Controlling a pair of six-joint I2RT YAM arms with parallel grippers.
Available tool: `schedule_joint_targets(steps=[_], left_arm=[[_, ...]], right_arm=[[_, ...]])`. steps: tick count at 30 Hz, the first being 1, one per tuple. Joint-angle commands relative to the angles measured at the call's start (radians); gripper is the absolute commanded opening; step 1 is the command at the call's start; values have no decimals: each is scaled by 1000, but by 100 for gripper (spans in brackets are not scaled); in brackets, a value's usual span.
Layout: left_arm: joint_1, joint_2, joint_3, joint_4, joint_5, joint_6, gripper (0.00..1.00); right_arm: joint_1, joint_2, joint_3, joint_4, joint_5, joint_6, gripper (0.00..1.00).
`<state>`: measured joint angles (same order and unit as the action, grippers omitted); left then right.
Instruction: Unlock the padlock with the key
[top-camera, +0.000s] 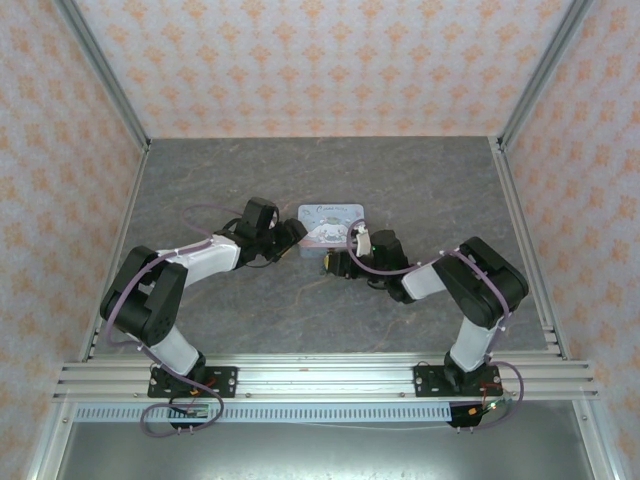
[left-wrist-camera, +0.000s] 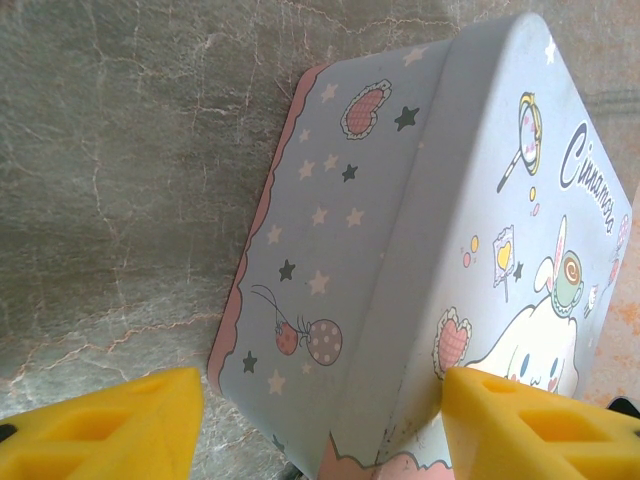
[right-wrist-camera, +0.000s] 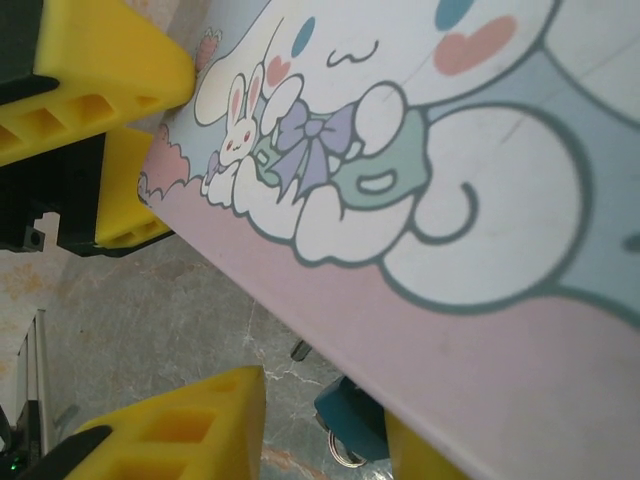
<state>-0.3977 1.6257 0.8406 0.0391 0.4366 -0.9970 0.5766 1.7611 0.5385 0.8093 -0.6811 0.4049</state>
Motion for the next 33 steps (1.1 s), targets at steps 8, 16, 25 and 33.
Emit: schedule_joint_targets(steps=[8,16,25,33], left_arm=[[-13,-2,-35,-94,-29,6,64],[-13,-4,-38,-93,-29,4,64],[-14,-4,-42,-89,-29,0,64],[-16,-6,-49,-83,-30,-6,64]], right_arm=[[-5,37,24,32,-8,15,24],[-6,56,36,41,16,41,21],[-7,74,27,106,55,76,24],[-9,110,34,175,83,141,21]])
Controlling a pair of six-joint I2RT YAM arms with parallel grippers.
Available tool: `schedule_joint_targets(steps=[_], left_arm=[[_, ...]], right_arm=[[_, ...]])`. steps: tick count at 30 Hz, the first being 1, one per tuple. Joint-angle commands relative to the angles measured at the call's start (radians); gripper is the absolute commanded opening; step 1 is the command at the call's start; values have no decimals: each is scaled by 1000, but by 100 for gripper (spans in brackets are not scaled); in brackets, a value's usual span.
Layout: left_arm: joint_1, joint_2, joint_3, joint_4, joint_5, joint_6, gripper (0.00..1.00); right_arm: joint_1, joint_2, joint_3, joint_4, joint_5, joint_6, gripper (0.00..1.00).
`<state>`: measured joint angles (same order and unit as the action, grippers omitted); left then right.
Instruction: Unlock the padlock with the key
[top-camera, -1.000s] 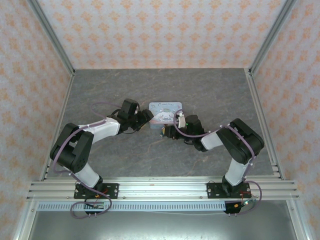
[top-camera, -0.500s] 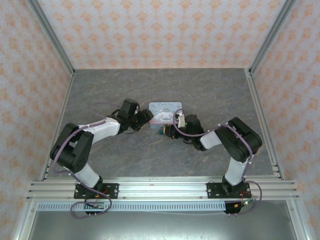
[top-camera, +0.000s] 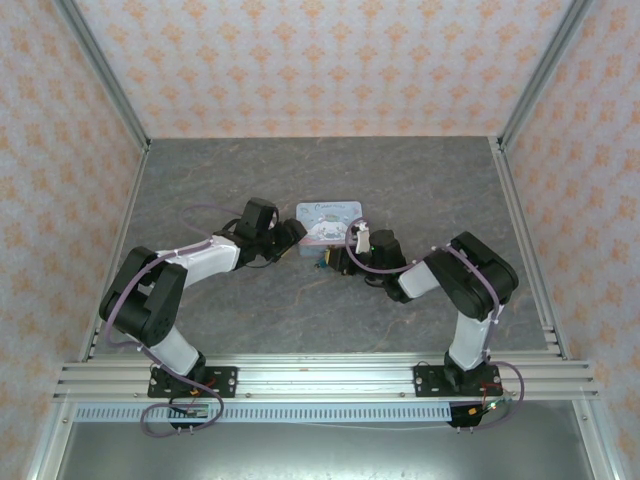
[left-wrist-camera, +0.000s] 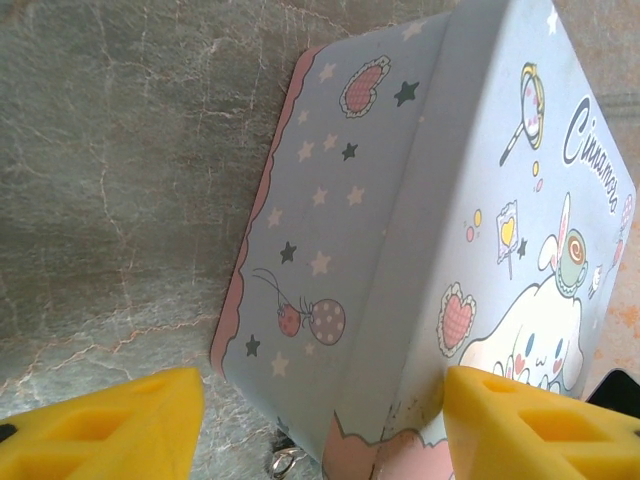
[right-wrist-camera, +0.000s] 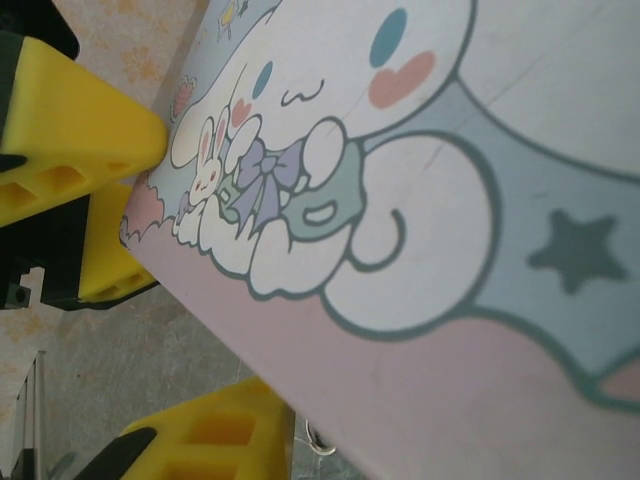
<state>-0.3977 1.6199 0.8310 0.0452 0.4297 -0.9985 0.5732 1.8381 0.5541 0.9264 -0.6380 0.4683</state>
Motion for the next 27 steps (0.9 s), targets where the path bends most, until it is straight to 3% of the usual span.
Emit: schedule_joint_targets(steps=[1,16,27], left_arm=[[-16,0,-41,-88,-23,-6,64],[-18,1,-44,-87,-38,-12,64],[-18,-8,-55,-87,-36,-17,64]], right_arm=[[-5,39,20,67,44,90,21],[-12,-2,-21,45,91,96,0],[-19,-98,-59,18,171,121,0]])
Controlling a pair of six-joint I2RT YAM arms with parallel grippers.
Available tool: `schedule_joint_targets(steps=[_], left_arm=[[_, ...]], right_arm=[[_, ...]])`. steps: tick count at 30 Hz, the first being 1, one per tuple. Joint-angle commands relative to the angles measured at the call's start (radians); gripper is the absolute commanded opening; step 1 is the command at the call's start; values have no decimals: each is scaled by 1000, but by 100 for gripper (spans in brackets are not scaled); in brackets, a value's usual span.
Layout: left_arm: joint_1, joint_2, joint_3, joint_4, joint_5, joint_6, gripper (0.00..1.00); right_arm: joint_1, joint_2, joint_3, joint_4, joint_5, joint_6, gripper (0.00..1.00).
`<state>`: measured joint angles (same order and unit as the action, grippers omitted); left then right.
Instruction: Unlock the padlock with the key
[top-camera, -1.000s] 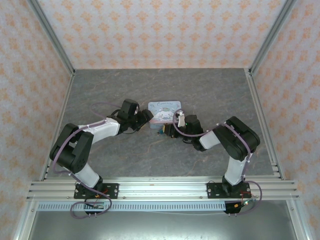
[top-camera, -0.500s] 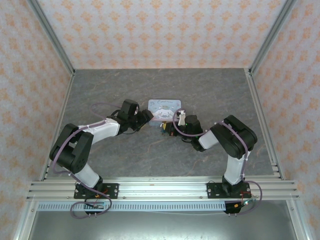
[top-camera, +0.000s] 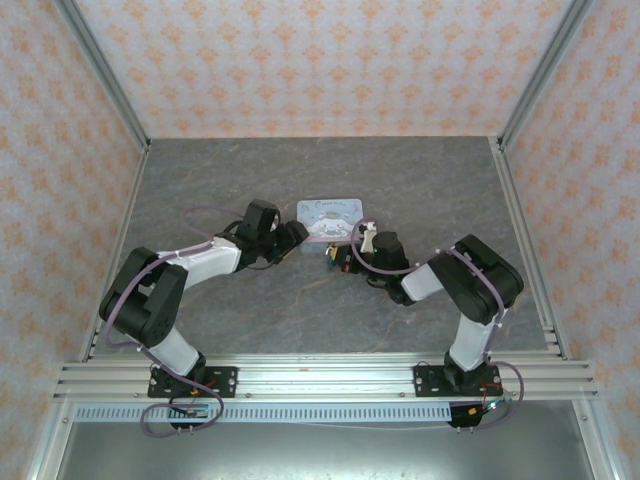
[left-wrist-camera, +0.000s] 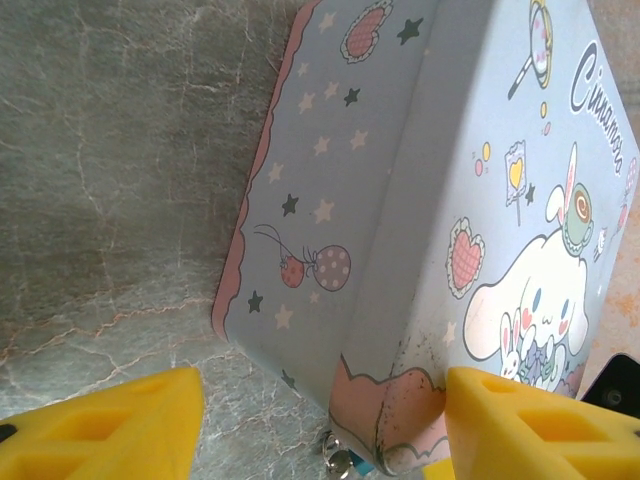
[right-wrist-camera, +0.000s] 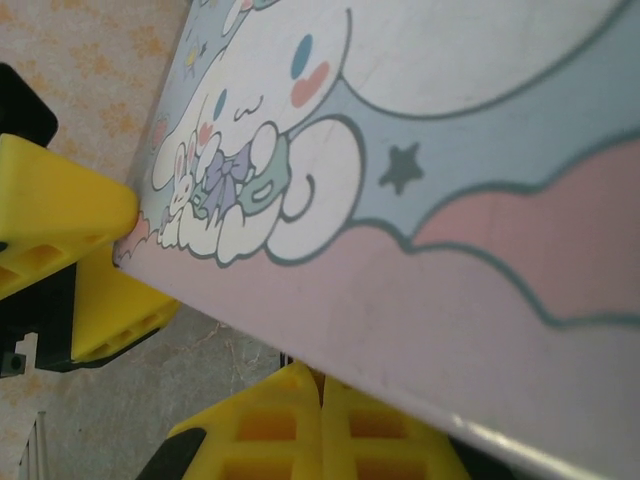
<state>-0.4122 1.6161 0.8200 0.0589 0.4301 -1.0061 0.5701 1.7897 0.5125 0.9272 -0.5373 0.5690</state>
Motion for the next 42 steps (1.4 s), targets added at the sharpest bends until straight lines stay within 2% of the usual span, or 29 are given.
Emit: schedule_joint_targets(steps=[1,10,20,26,34,38,42], left_arm=[[-3,-5,-46,-99,-37,-9,64],[-24,-12,-83,-71,-35,-33,64],[-76,-19,-109,-53,-67,-65,64],[-78,4,-104,-40,-61,-74,64],[-78,-4,-90,-52,-63,-66,65],[-75,-27,-86,-34,-59,-59,67],[-55,-78,-61,-55,-68,-25,73]], right_arm=[[-16,-53,-23,17,79,23,0],[-18,-90,-53,29,128,66,0],[-46,-107,-72,104,187,196,0],[-56,-106,-38,56,228,226,0],[-84,-85,-42,78,273,272,0],[-112,-127,-55,36,245,227,0],[-114,-262,-92,-141,257,116,0]])
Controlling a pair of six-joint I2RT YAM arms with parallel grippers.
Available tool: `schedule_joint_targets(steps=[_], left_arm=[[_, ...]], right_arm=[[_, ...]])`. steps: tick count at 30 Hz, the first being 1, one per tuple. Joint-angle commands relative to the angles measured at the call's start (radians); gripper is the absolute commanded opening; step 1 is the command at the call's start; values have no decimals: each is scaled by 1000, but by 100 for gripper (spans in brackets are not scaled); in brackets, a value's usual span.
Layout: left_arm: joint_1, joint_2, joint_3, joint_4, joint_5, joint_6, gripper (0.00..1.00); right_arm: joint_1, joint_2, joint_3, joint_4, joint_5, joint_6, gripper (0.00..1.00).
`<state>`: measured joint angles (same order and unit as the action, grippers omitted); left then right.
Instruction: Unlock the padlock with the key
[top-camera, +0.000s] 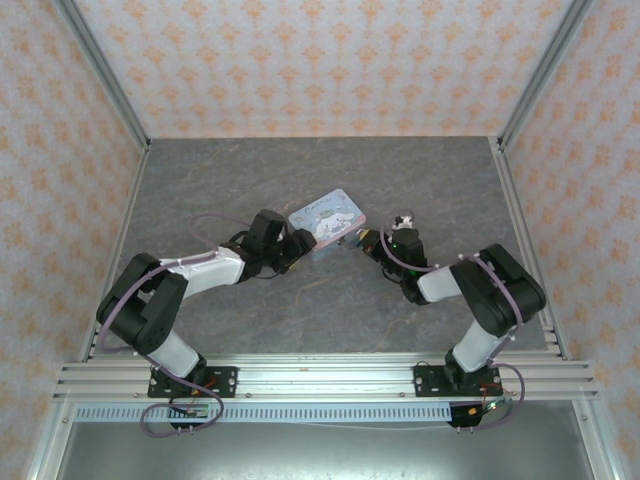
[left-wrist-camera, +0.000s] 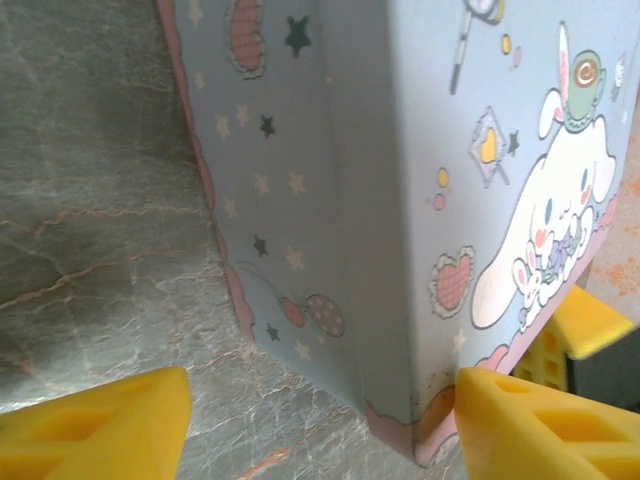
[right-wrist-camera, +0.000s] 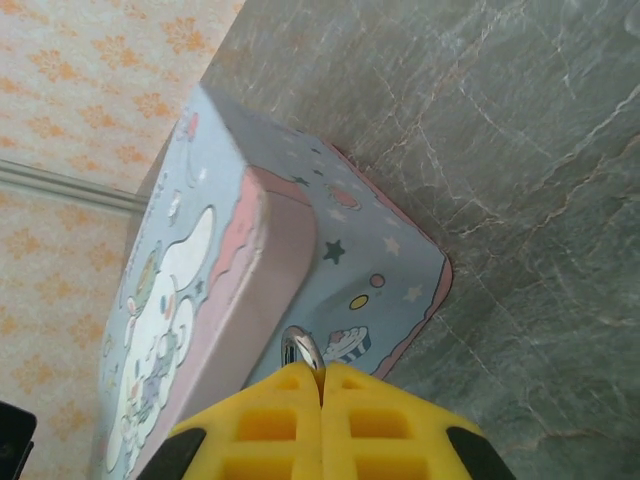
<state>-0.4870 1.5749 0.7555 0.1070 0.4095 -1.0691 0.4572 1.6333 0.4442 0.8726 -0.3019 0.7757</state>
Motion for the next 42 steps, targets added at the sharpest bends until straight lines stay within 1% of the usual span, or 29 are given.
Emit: schedule_joint_targets(steps=[1,5,8,10,12,15,21,22,23,25,26,31,33,35,36,38,39,42], left_arm=[[27,-52,9,-113,-52,49,75],[65,-128,43,-195,-87,113,81],[78,-190,85,-309,-157,190,83],[78,-225,111,-386,-211,242,83],[81,-258,127,-442,-256,271,84],[95,-298,117,-467,-276,282,84],[118,-343,97,-470,-276,281,84],[120,-346,95,-472,-277,282,84],[123,-351,95,-474,-278,284,84],[128,-367,86,-471,-287,291,84],[131,-378,81,-467,-295,295,84],[145,-433,52,-445,-367,343,87],[151,-456,43,-435,-427,379,87],[155,-484,31,-416,-519,425,88],[156,-501,24,-405,-559,446,87],[159,-542,5,-367,-663,491,88],[159,-562,-10,-333,-704,525,88],[159,-617,-93,-178,-859,648,89]], right_arm=[[0,-144,-25,-142,18,-116,0],[-2,-318,-1,-472,-38,-231,0],[-1,-417,35,-741,-72,-307,0],[-1,-441,61,-879,-81,-347,0],[0,-421,91,-980,-105,-379,0],[0,-347,119,-1019,-157,-384,0],[-1,-198,159,-913,-205,-360,1],[-1,-186,168,-908,-201,-364,5],[0,-183,177,-907,-192,-369,13],[0,-195,188,-912,-161,-380,25],[-1,-213,191,-922,-134,-388,32],[-1,-325,207,-1000,-1,-445,56],[-4,-376,217,-1049,77,-490,63],[-23,-431,229,-1086,136,-535,70],[-41,-444,231,-1095,145,-552,72],[-93,-517,232,-1106,191,-583,78],[-117,-543,229,-1104,212,-600,80],[-200,-609,200,-1056,277,-669,93]])
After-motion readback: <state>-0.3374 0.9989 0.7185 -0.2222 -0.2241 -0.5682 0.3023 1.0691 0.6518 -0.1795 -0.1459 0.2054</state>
